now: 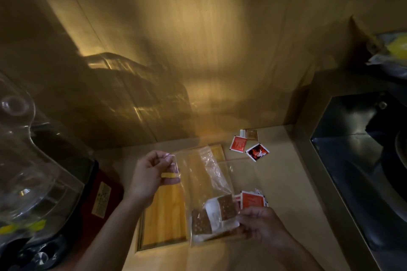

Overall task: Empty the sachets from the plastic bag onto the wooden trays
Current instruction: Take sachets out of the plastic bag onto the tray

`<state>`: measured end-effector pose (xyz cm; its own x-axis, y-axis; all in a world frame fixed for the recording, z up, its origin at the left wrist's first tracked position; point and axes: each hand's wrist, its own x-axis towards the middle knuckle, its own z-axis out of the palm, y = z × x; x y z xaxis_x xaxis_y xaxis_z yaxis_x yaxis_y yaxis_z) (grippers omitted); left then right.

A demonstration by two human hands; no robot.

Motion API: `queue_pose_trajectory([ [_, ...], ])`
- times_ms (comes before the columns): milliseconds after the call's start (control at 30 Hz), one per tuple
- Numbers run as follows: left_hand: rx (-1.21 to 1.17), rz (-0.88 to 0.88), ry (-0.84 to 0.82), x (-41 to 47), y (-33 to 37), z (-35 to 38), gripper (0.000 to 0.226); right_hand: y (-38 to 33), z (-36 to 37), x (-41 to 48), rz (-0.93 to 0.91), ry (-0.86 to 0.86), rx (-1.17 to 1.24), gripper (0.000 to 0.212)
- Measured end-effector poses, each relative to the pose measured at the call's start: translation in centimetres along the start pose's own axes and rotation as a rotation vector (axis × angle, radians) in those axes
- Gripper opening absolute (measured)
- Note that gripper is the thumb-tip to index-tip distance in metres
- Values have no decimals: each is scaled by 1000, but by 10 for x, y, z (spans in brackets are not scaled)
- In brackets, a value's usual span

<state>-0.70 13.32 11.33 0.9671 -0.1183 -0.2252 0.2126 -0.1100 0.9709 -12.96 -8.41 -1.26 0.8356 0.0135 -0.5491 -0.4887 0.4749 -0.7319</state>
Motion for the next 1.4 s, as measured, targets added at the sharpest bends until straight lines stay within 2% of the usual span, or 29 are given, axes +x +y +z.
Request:
queue_pose_trajectory([
  [200, 10, -70, 70, 42, -34, -5, 9, -1, 12, 26, 87, 82, -50, 7],
  [333, 74, -98, 41, 74, -49, -1, 13, -2, 18, 39, 74, 191, -102, 8],
  [433, 35, -168, 7, 95, -63, 3, 20, 2, 22, 48, 70, 291, -59, 10],
  [500, 35, -202, -20, 107, -74, 6, 18, 3, 26, 54, 71, 316, -38, 13],
  [600, 47, -232, -29, 115, -84, 6, 7, 1, 28, 56, 94, 316, -82, 31],
  [667, 33, -256, -35, 119, -90, 4, 9, 3, 29, 58, 105, 341, -106, 35],
  [800, -37, -331, 33, 117, -91, 4, 26, 6, 30, 60, 160, 400, -99, 29],
  [933, -89, -434, 169, 99, -95, -5, 19, 5, 36, 59, 211, 402, -81, 25],
  [967, -44, -454, 136, 89, -98, -8, 15, 5, 37, 59, 209, 405, -81, 26],
  [1067, 142, -520, -109, 49, -115, -12, 13, 3, 39, 57, 215, 402, -77, 23],
  [1133, 199, -576, -187, 27, -130, -9, 12, 1, 40, 54, 208, 385, -82, 22],
  [1267, 228, -596, -162, 1, -146, -2, 16, -1, 40, 50, 219, 358, -35, 25],
  [1400, 203, -630, -152, -8, -139, 4, 30, -7, 42, 50, 398, 284, 120, 26],
])
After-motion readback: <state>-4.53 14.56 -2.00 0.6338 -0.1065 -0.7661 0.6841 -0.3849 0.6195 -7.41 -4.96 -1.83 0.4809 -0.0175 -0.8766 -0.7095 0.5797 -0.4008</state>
